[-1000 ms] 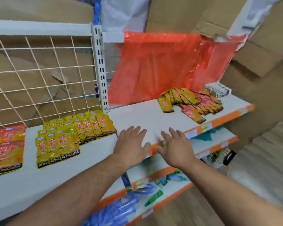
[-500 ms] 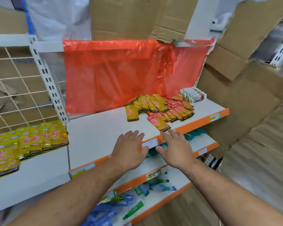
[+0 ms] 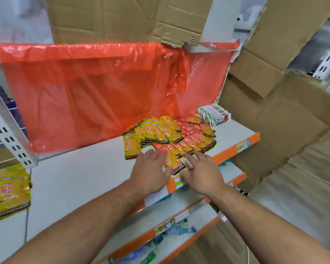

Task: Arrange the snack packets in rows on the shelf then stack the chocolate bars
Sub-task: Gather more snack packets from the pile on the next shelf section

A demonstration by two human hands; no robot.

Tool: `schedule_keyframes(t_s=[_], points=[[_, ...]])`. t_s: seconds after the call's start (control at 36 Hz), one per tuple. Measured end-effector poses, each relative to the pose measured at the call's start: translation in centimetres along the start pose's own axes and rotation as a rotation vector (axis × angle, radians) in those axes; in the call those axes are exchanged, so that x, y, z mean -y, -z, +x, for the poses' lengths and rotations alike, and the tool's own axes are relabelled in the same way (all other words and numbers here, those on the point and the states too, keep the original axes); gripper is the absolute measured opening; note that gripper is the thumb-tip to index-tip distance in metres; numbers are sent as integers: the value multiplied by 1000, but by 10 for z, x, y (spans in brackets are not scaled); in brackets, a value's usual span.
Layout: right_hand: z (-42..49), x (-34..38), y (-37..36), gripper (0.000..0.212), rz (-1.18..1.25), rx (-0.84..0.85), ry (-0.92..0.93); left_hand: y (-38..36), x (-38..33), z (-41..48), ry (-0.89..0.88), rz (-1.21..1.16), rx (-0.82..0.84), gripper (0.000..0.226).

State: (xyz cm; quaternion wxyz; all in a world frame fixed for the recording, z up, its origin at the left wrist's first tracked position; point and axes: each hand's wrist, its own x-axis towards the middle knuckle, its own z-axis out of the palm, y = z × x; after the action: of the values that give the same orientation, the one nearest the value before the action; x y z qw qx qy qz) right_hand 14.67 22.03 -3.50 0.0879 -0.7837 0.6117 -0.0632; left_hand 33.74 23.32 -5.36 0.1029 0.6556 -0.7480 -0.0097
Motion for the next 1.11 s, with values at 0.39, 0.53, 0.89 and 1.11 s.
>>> schedule_keyframes(t_s=[0.39, 0.53, 0.89, 1.11], points=[[112, 8, -1, 66, -19, -18, 66, -8, 38, 93, 61, -38, -19, 71], [147, 2, -1, 59, -7, -13, 132, -6, 36, 111, 172, -14, -68, 53], [211, -13, 5, 55, 5, 8, 229, -3, 11, 152, 540, 34, -80, 45], [223, -21, 0, 63, 62, 96, 266, -8, -3, 168, 718, -66, -75, 35]])
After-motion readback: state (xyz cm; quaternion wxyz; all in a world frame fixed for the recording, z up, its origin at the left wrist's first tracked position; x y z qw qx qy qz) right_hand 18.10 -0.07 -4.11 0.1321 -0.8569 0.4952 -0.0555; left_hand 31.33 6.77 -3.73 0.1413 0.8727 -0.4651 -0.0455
